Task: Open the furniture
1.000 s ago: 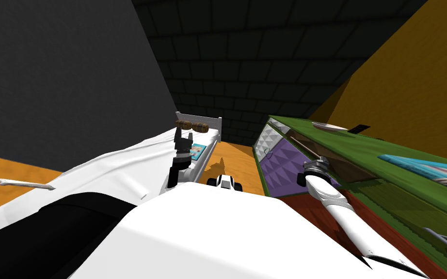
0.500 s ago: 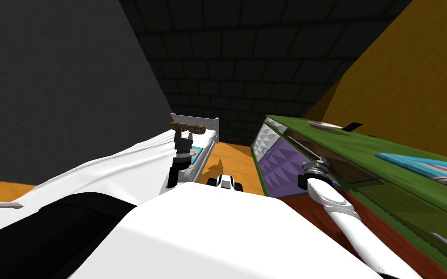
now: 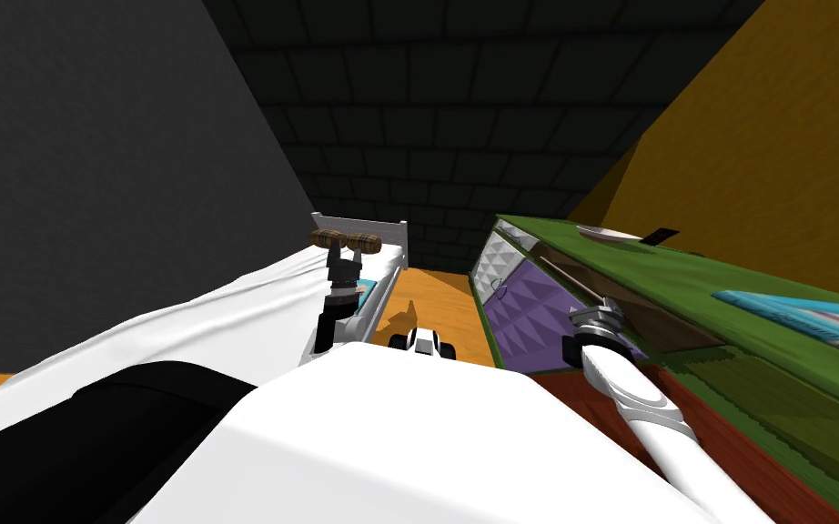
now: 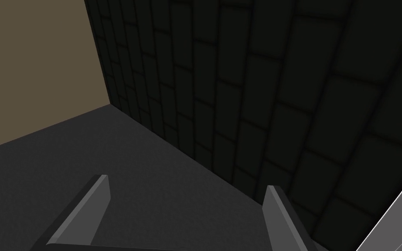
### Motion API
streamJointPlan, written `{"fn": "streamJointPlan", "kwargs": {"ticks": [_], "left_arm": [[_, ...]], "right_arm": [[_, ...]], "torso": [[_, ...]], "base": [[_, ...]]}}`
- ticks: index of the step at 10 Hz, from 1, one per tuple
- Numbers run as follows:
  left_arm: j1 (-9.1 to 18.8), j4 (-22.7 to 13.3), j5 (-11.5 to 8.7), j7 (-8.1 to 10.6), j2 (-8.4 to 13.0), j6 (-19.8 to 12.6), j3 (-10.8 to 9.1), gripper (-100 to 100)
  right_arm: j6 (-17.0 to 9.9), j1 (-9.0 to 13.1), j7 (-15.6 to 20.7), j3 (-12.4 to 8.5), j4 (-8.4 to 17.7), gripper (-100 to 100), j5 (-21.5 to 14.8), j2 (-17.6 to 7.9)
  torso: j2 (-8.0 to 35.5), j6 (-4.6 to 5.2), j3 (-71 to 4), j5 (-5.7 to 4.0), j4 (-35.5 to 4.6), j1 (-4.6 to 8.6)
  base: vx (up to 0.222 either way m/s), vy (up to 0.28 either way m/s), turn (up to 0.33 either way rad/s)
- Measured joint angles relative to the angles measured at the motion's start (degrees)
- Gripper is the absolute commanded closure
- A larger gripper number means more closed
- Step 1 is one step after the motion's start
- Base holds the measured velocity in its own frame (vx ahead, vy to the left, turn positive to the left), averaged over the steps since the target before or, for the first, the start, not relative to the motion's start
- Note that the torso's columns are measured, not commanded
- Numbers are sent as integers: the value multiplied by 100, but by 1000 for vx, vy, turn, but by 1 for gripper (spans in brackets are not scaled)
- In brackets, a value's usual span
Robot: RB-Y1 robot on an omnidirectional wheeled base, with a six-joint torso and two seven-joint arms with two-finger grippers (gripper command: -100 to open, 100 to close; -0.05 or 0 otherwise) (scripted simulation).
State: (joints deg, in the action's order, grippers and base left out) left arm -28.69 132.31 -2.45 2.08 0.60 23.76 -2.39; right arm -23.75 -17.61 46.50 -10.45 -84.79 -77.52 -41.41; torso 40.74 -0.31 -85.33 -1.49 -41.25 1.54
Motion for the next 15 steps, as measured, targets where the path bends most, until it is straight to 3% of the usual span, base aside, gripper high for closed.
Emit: {"fn": "streamJointPlan", "kwargs": {"ticks": [2, 4, 5, 6, 7, 8, 9, 11, 14, 15], "left_arm": [[3, -1, 0, 0, 0, -1, 1, 0], [4, -1, 0, 0, -1, -1, 2, 0], [3, -1, 0, 0, 0, -1, 1, 0], [0, 0, 0, 0, 0, 0, 0, 0], [0, 0, 0, 0, 0, 0, 0, 0], [2, 0, 0, 0, 0, 0, 0, 0], [4, -1, 0, 0, 0, -1, 1, 0], [1, 0, 0, 0, 0, 0, 0, 0], [4, -1, 0, 0, 0, -1, 1, 0], [0, 0, 0, 0, 0, 0, 0, 0]], "right_arm": [[-8, -340, 68, -105, -462, 100, 86, 155], [-32, -418, -60, -58, -478, 100, -164, 218], [-20, -497, 30, -80, -596, 100, -3, 207], [89, -643, 223, -263, -880, 100, 24, 329], [192, -768, 108, -402, -1025, 100, -237, 459], [188, -971, 106, -465, -1288, 100, -222, 560], [184, -1078, 95, -489, -1334, 100, -251, 569], [358, -1360, 196, -782, -1762, 100, -443, 861], [381, -1775, 110, -832, -2138, 100, -563, 1003], [498, -1931, 223, -1013, -2367, 100, -582, 1132]], "torso": [[33, -40, 25, -20, -2, 2], [20, -3, 22, -41, 11, 25], [25, 11, 24, -33, 5, 27], [26, 46, 19, 8, -14, 4], [38, 15, 24, 22, -21, -19], [61, -15, 39, 15, -23, -32], [70, -16, 50, 2, -21, -26], [64, 15, 37, 47, -38, -57], [106, 13, 67, 48, -53, -60], [79, 52, 48, 66, -55, -58]], "base": [[5, -15, 30], [-12, 6, 25], [135, -2, -223], [206, -27, -207], [115, -36, -55], [25, -15, 28], [152, 9, -176], [126, 6, -113], [55, -25, -45], [203, -10, -166]]}}
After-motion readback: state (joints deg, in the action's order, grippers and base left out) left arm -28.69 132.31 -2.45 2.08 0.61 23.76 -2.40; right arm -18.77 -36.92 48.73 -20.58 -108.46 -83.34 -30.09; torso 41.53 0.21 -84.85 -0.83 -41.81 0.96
